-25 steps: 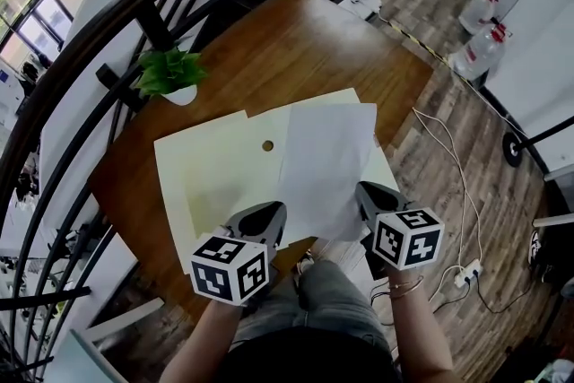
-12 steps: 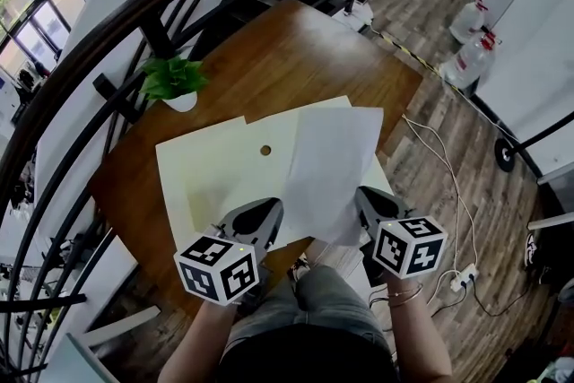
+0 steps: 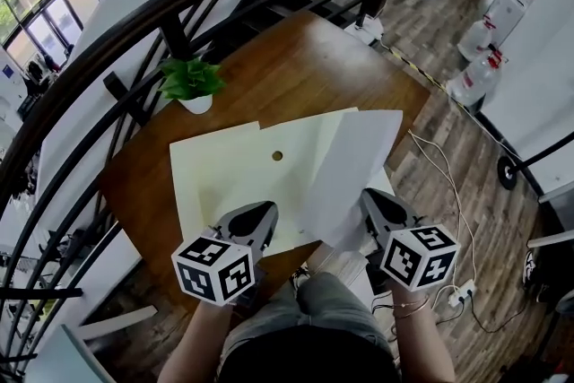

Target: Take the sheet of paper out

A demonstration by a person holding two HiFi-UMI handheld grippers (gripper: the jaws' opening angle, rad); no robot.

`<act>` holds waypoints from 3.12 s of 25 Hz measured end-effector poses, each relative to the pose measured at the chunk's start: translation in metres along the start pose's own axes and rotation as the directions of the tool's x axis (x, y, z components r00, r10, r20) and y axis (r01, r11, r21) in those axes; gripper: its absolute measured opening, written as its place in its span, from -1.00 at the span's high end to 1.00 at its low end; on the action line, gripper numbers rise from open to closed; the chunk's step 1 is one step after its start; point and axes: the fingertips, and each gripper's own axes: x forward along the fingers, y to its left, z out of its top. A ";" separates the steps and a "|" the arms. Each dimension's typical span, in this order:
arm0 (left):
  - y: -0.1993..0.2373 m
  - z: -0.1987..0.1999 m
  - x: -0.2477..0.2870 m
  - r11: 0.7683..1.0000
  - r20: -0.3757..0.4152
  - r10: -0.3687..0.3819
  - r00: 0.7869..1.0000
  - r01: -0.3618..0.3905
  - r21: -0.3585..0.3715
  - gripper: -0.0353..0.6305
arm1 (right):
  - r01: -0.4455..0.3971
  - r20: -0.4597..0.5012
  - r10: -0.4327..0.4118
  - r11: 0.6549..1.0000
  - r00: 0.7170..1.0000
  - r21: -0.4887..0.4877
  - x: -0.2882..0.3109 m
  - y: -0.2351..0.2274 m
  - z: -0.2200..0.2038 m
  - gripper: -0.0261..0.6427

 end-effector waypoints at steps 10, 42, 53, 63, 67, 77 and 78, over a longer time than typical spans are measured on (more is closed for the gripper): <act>0.021 0.039 -0.031 0.998 0.099 0.064 0.993 -0.063 -0.007 0.84 | -0.110 0.097 0.117 0.991 0.988 -0.076 -0.002 0.047 0.051 0.83; 0.032 0.063 -0.079 0.980 0.229 0.198 0.953 -0.193 -0.044 0.84 | -0.425 0.093 0.442 0.892 0.892 -0.154 0.034 0.152 0.074 0.84; 0.033 0.058 -0.074 0.983 0.199 0.183 0.963 -0.179 -0.038 0.84 | -0.463 0.065 0.474 0.876 0.878 -0.139 0.038 0.161 0.066 0.84; 0.031 0.056 -0.070 0.985 0.186 0.171 0.968 -0.167 -0.040 0.84 | -0.458 0.068 0.470 0.879 0.880 -0.134 0.037 0.159 0.068 0.84; 0.031 0.056 -0.070 0.985 0.184 0.172 0.968 -0.167 -0.041 0.84 | -0.455 0.066 0.466 0.880 0.882 -0.138 0.037 0.157 0.068 0.84; 0.030 0.054 -0.068 0.987 0.177 0.161 0.971 -0.154 -0.052 0.84 | -0.454 0.064 0.465 0.881 0.883 -0.133 0.036 0.156 0.066 0.84; 0.029 0.054 -0.067 0.987 0.175 0.160 0.972 -0.153 -0.050 0.84 | -0.454 0.066 0.465 0.881 0.883 -0.131 0.036 0.156 0.066 0.84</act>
